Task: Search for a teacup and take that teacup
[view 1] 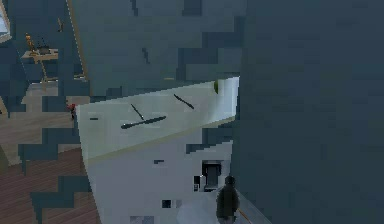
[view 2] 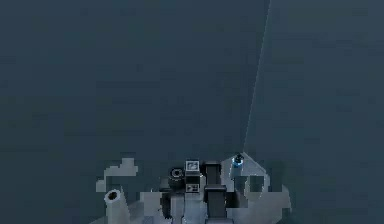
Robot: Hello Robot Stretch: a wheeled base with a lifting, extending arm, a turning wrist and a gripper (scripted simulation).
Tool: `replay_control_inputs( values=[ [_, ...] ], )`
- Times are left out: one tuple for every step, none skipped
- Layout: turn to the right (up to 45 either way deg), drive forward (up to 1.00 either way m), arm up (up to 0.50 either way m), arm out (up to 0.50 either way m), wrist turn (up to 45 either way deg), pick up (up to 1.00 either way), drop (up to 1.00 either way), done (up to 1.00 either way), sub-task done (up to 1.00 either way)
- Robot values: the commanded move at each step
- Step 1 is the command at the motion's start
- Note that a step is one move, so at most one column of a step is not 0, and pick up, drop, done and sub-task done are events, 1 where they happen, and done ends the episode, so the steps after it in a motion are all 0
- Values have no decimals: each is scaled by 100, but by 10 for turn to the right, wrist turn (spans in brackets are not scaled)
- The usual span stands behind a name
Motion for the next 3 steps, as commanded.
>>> replay_control_inputs(
  values=[
    [0,0,0,0,450,0,0,0,0],
    [0,0,0,0,450,0,0,0,0],
    [0,0,0,0,450,0,0,0,0]
  ],
)
